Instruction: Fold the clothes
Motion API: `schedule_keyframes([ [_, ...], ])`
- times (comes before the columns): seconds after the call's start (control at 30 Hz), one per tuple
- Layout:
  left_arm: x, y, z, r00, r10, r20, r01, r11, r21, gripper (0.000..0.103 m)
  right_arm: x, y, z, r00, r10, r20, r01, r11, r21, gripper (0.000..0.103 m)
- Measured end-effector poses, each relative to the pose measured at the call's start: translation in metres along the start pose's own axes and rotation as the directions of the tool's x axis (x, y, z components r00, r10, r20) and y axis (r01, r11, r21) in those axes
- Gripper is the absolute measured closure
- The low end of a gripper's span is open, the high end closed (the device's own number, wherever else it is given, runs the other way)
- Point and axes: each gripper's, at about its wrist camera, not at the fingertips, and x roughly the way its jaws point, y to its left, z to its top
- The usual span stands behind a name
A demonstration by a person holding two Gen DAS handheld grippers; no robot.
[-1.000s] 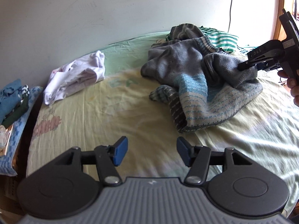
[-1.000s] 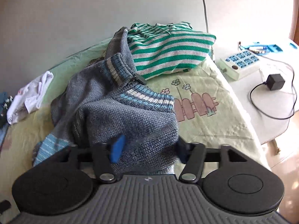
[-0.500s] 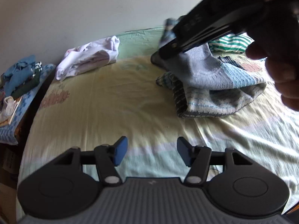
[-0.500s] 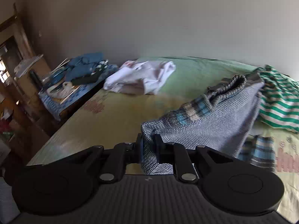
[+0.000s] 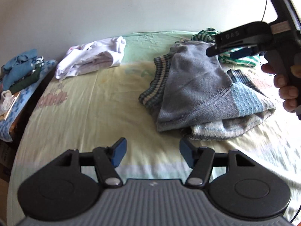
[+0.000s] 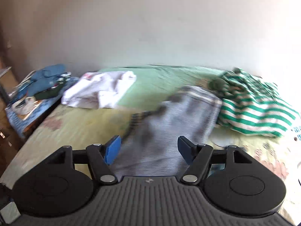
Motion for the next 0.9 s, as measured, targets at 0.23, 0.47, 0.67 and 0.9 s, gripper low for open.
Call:
schedule_keyframes([
  [0.23, 0.018, -0.014, 0.014, 0.999, -0.012, -0.030, 0.012, 1.000, 0.013, 0.037, 0.059, -0.058, -0.001, 0.994, 0.035, -0.105, -0.012, 0.977, 0.215, 0.079],
  [0.47, 0.009, 0.006, 0.003, 1.000, 0.001, -0.020, -0.001, 1.000, 0.000, 0.037, 0.014, -0.028, 0.007, 0.989, 0.146, -0.003, -0.144, 0.981, 0.130, 0.097],
  [0.67, -0.013, 0.038, -0.013, 1.000, -0.016, 0.004, 0.016, 1.000, -0.016, 0.035, -0.007, 0.036, -0.007, 0.949, 0.310, -0.052, -0.307, 0.950, 0.053, 0.097],
  [0.9, -0.042, 0.060, -0.042, 0.999, -0.026, 0.043, 0.024, 0.999, 0.031, 0.027, -0.021, 0.118, -0.032, 0.862, 0.482, -0.153, -0.491, 0.871, -0.023, 0.097],
])
